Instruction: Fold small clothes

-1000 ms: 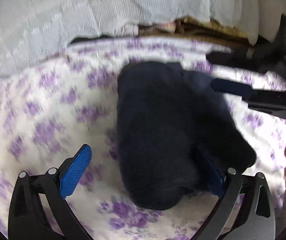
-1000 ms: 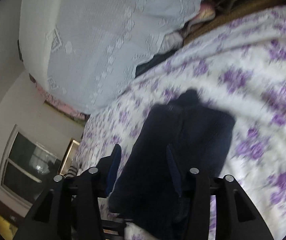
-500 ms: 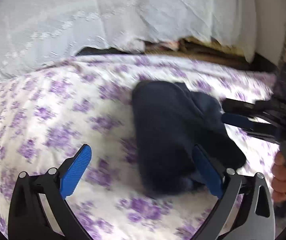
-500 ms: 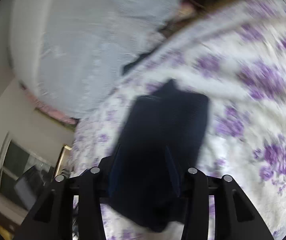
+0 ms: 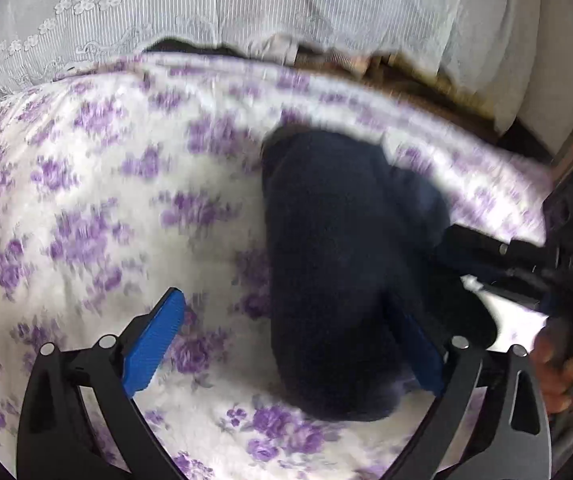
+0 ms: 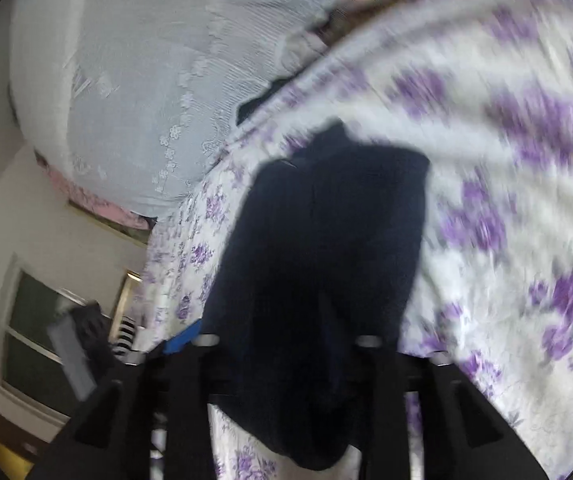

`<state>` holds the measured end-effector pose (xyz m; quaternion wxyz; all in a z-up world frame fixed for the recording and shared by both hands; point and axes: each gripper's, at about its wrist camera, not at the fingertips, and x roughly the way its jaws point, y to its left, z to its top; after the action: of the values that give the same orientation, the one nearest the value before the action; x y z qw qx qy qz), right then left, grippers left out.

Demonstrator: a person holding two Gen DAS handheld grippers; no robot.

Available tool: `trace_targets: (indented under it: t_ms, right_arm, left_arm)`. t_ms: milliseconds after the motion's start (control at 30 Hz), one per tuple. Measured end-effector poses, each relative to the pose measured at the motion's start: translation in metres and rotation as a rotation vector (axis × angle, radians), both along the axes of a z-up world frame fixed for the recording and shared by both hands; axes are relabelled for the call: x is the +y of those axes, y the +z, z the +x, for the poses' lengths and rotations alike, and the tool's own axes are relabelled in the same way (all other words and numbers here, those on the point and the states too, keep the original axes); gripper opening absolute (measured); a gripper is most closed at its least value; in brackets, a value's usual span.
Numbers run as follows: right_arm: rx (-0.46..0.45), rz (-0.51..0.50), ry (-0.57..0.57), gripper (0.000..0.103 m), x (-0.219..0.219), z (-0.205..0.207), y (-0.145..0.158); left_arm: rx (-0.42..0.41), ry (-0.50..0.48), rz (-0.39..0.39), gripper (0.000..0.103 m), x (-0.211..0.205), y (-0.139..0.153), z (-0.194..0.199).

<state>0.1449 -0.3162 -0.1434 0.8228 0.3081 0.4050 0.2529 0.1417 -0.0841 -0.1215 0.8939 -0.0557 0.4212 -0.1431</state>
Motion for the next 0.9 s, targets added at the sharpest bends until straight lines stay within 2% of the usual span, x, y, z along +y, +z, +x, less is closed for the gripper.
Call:
trace_targets:
  t_ms: [67, 133, 200, 267, 367, 433, 467, 533, 567, 633, 667, 700, 767, 800, 833, 900]
  right_arm:
    - [-0.065, -0.039, -0.008, 0.054, 0.005, 0.006, 0.02]
    - [-0.062, -0.031, -0.009, 0.057, 0.008, 0.02, 0.023]
    - [-0.016, -0.021, -0.002, 0.058, 0.008, 0.04, 0.006]
    - [0.053, -0.026, -0.01, 0.057, 0.006, 0.054, -0.019]
    - [0.046, 0.031, 0.001, 0.052, -0.003, 0.055, -0.027]
    - [0.045, 0.047, -0.031, 0.052, -0.006, 0.048, -0.022]
    - [0.033, 0.024, -0.038, 0.052, -0.004, 0.043, -0.017]
    - [-0.021, -0.041, -0.024, 0.06, 0.004, 0.027, -0.001]
    - [-0.041, -0.047, -0.012, 0.06, 0.008, 0.021, 0.005]
    - [-0.069, -0.039, 0.022, 0.061, 0.015, 0.012, 0.015]
    - [-0.071, -0.042, 0.033, 0.063, 0.018, 0.01, 0.015]
    - [-0.057, -0.063, 0.042, 0.066, 0.023, 0.009, 0.01]
    - [0.003, -0.099, 0.04, 0.068, 0.026, 0.009, -0.01]
    - [-0.009, -0.088, 0.031, 0.067, 0.025, 0.006, -0.019]
    - [-0.053, -0.086, 0.015, 0.063, 0.023, -0.001, -0.019]
    - [-0.04, -0.118, -0.018, 0.063, 0.022, -0.012, -0.006]
  left_arm:
    - [-0.044, 0.031, 0.032, 0.097, 0.001, 0.012, 0.008]
    - [-0.015, 0.044, 0.078, 0.097, -0.004, 0.004, 0.027]
    - [0.03, 0.039, 0.065, 0.099, -0.007, -0.012, 0.04]
    - [0.022, 0.038, 0.046, 0.099, -0.006, -0.027, 0.044]
    - [0.023, 0.045, -0.015, 0.099, -0.001, -0.035, 0.045]
    - [0.022, 0.051, -0.014, 0.099, 0.0, -0.032, 0.044]
    - [0.015, 0.057, -0.021, 0.099, 0.002, -0.028, 0.04]
    - [-0.006, 0.044, -0.091, 0.097, 0.01, -0.018, 0.026]
    - [-0.029, 0.019, -0.145, 0.098, 0.016, -0.012, 0.015]
    - [-0.046, 0.008, -0.137, 0.098, 0.019, -0.01, 0.005]
    - [-0.044, 0.007, -0.085, 0.098, 0.016, -0.014, 0.002]
    - [-0.036, 0.002, -0.068, 0.099, 0.014, -0.02, 0.003]
    - [0.029, -0.017, -0.127, 0.099, 0.017, -0.033, 0.009]
    - [0.061, -0.027, -0.16, 0.099, 0.019, -0.036, 0.015]
    - [0.079, -0.03, -0.182, 0.099, 0.021, -0.038, 0.017]
    - [0.073, -0.019, -0.182, 0.099, 0.023, -0.035, 0.012]
